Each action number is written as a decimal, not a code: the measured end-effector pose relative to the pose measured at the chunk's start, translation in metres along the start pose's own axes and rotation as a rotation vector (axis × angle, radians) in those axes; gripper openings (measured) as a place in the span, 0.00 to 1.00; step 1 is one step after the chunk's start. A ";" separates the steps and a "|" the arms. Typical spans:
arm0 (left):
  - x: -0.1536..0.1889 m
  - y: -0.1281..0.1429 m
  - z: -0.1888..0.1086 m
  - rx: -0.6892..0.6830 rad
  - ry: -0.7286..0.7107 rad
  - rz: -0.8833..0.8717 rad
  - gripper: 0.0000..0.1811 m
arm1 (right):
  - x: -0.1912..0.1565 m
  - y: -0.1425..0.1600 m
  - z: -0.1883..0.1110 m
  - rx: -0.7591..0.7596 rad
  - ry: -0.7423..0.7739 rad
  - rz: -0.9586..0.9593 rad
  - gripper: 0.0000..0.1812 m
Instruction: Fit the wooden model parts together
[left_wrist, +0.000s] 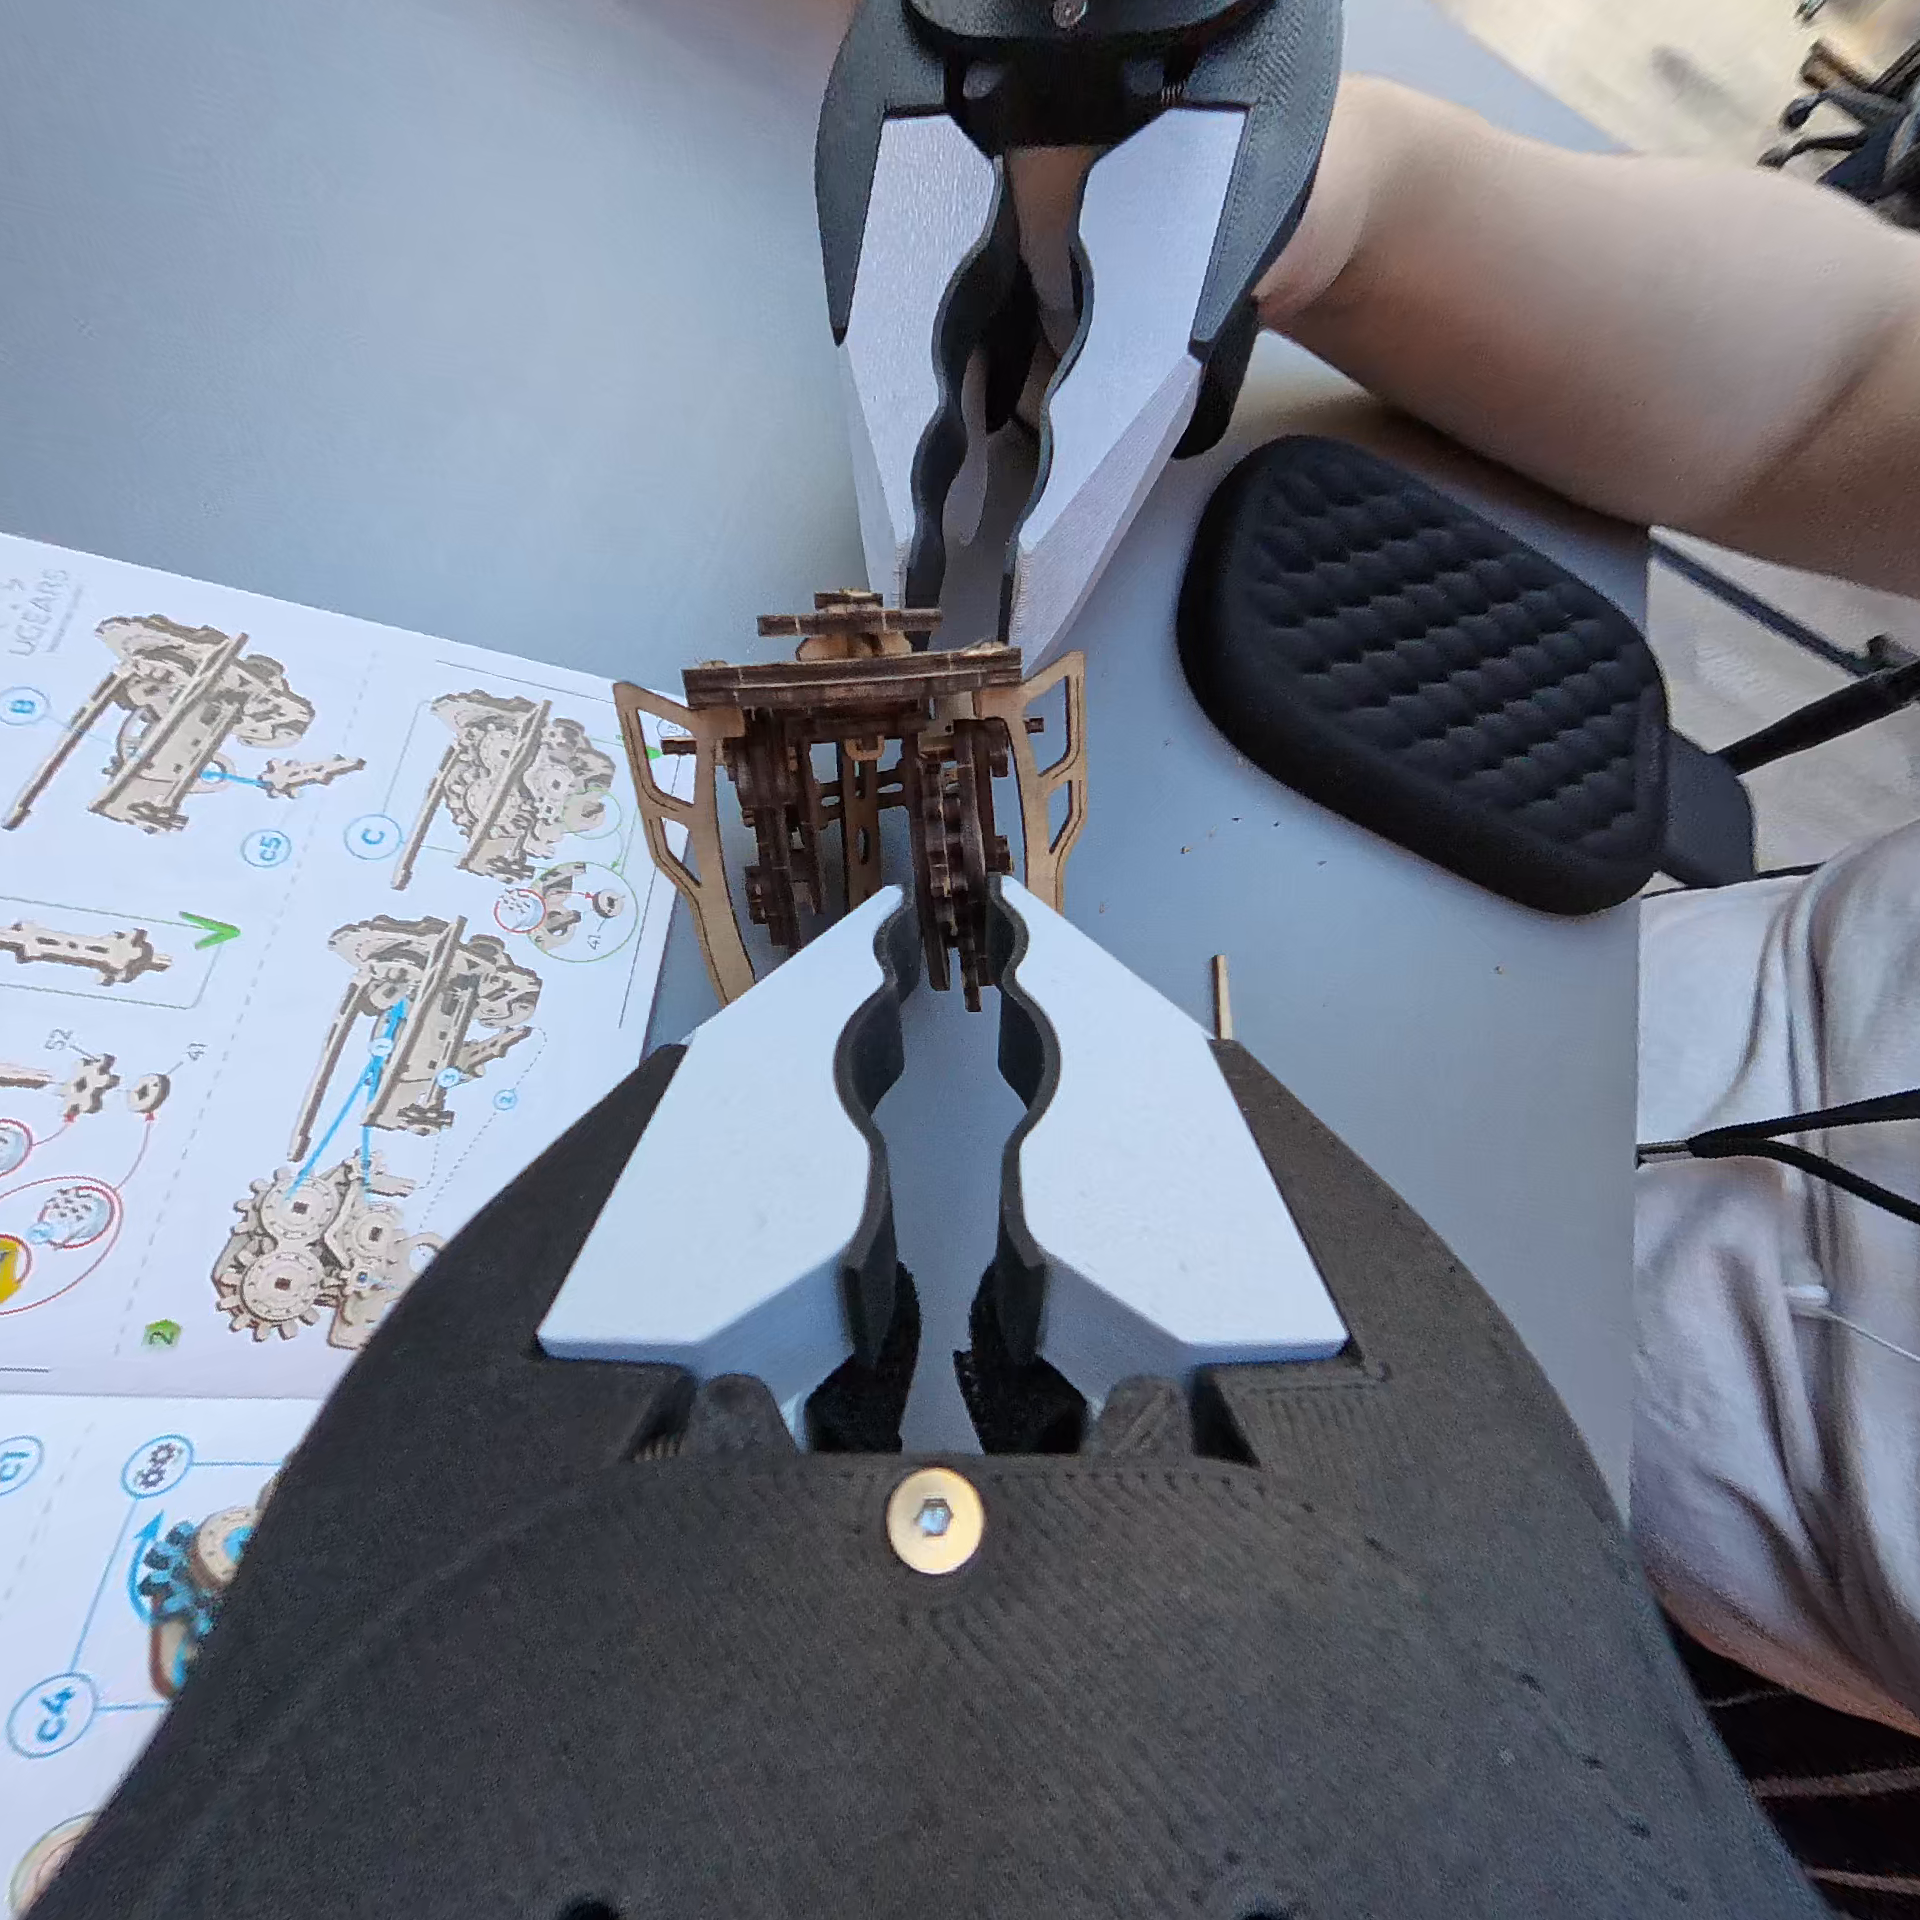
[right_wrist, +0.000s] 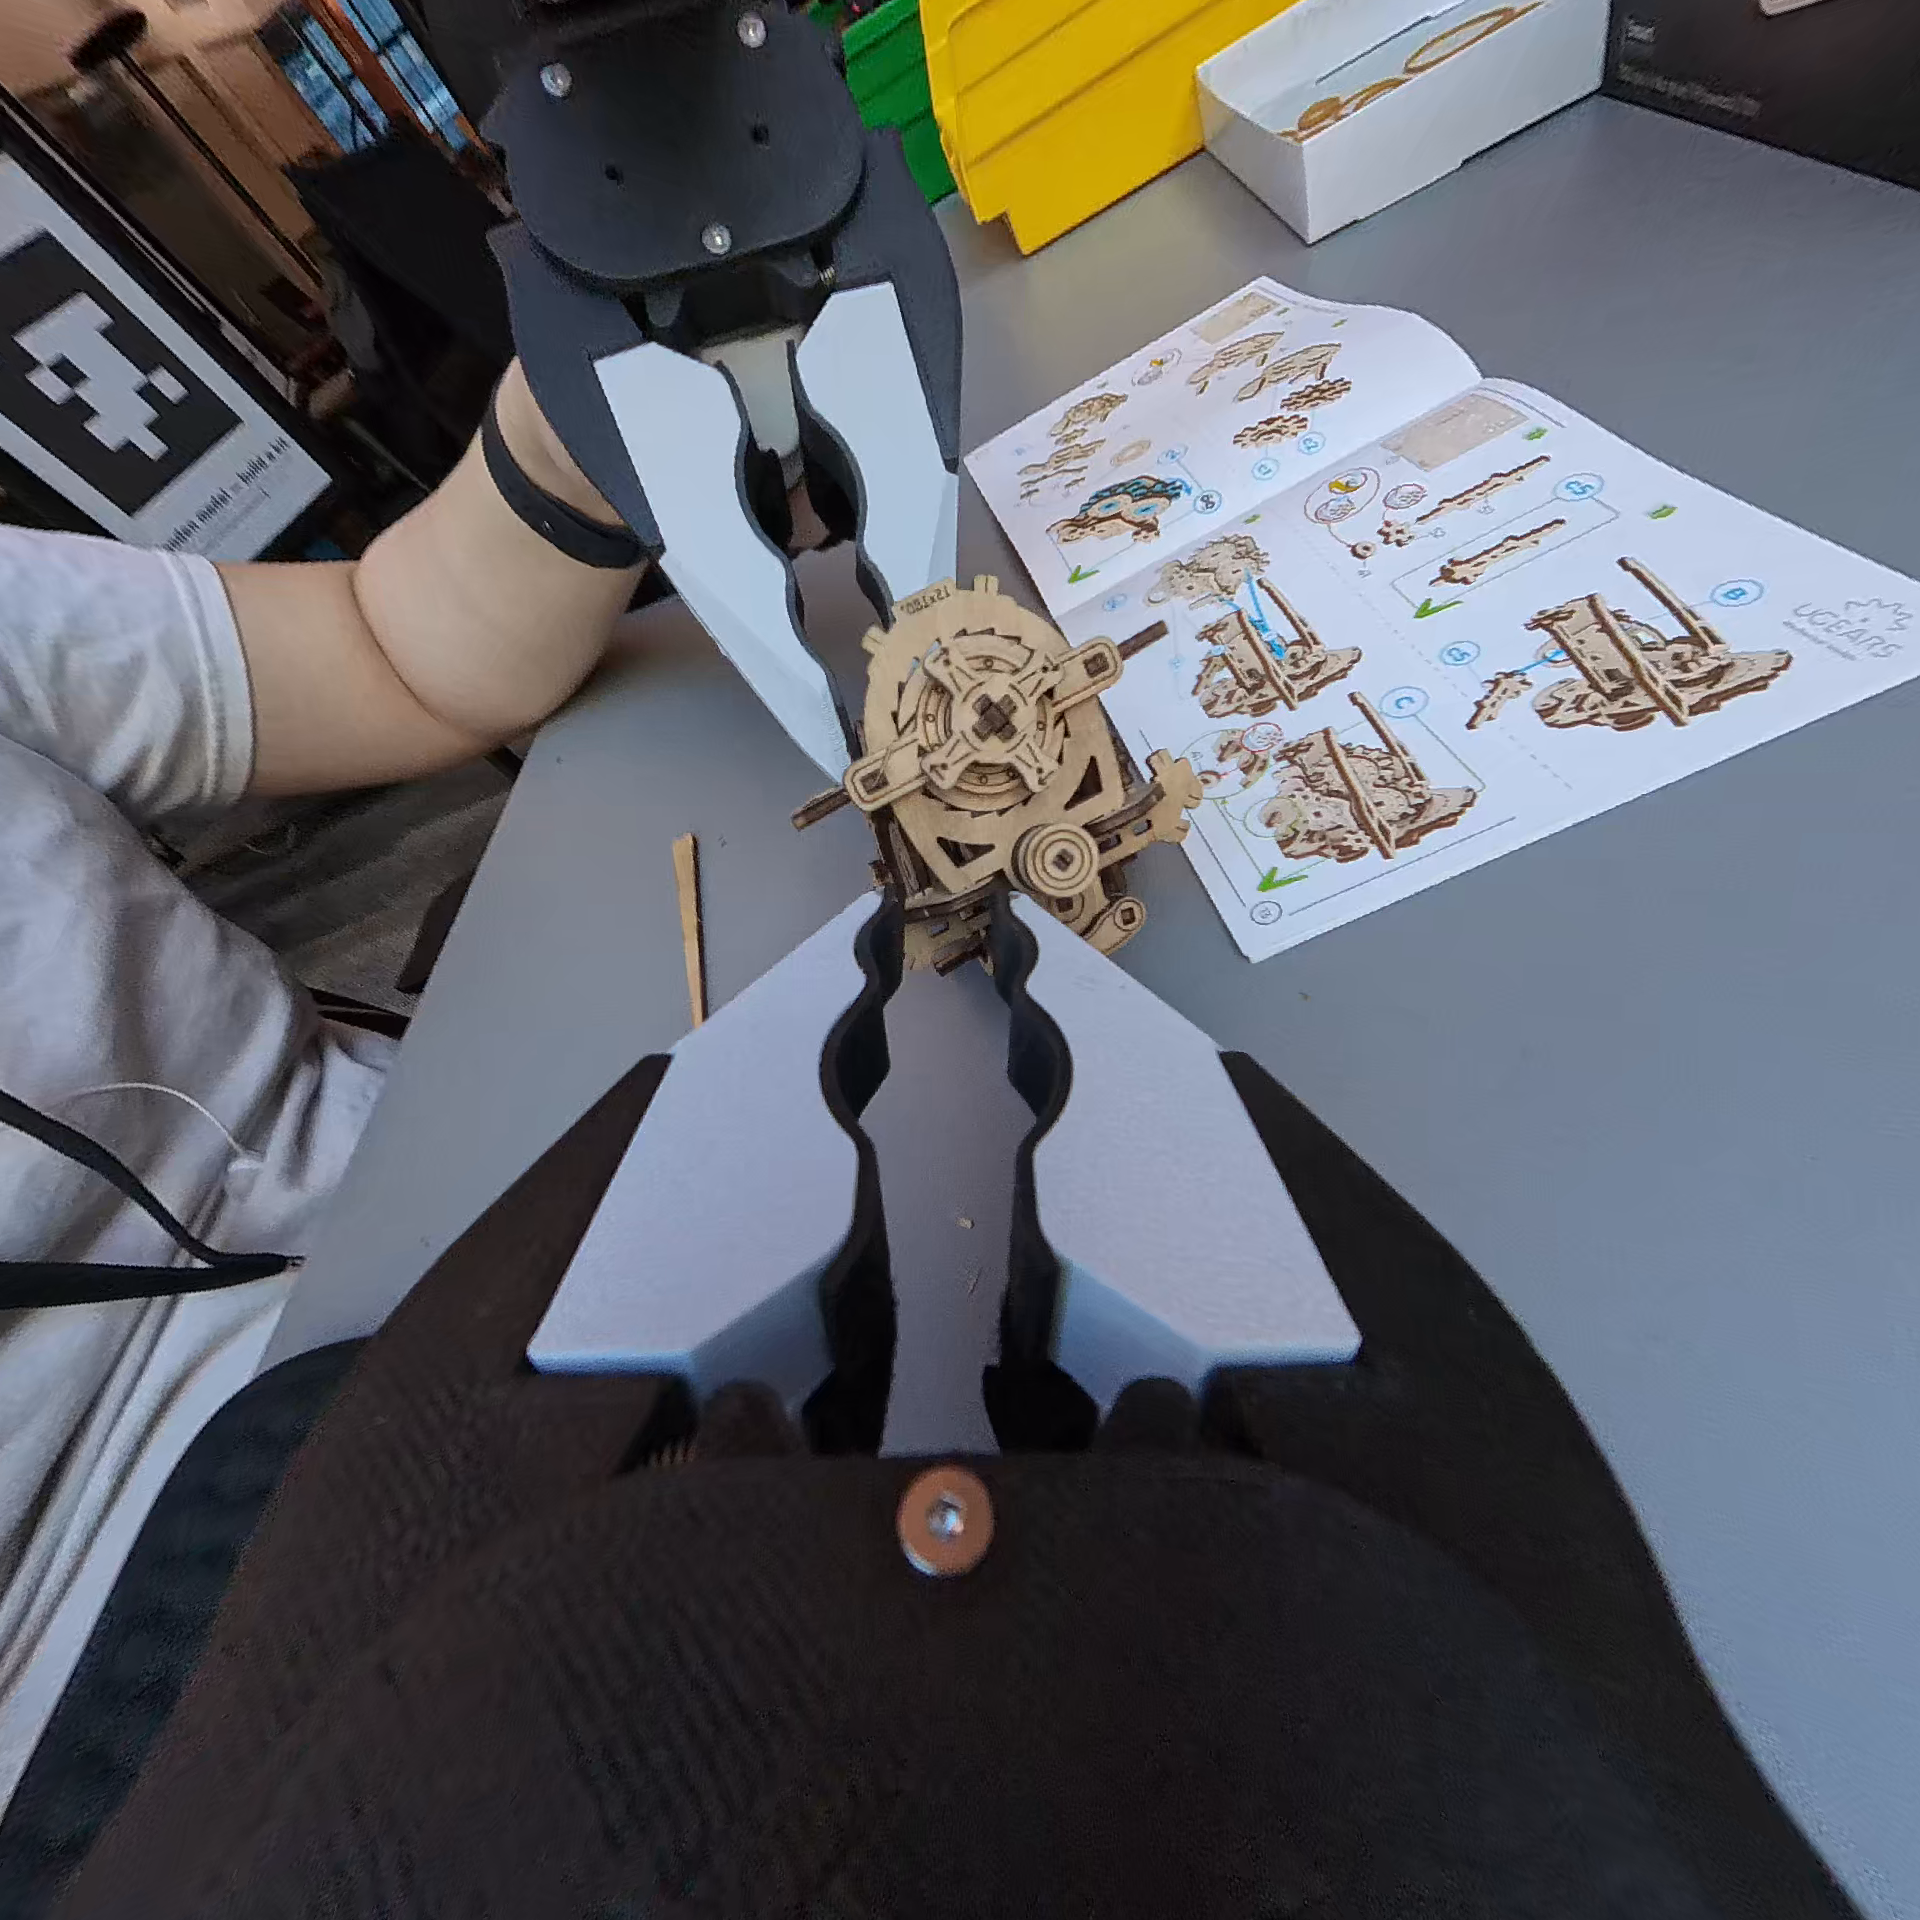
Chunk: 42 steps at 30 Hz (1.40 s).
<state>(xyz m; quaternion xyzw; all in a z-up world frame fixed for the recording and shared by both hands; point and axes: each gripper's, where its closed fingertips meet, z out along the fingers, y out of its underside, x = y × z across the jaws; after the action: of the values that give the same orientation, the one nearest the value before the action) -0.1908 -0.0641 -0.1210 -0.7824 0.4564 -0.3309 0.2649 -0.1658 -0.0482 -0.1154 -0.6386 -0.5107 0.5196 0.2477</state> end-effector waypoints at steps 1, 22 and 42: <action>0.001 -0.002 -0.002 0.019 0.026 -0.023 0.05 | -0.001 -0.003 -0.001 0.021 -0.019 0.031 0.08; -0.005 0.002 0.004 0.051 0.075 -0.107 0.06 | 0.000 0.005 -0.001 -0.009 0.032 -0.034 0.29; -0.019 -0.005 0.000 0.123 0.058 -0.169 0.05 | 0.031 0.003 0.002 -0.107 0.545 -0.587 0.14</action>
<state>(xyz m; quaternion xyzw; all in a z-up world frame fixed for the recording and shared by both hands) -0.1945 -0.0453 -0.1226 -0.7903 0.3751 -0.4021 0.2703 -0.1686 -0.0217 -0.1313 -0.5920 -0.6135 0.2108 0.4783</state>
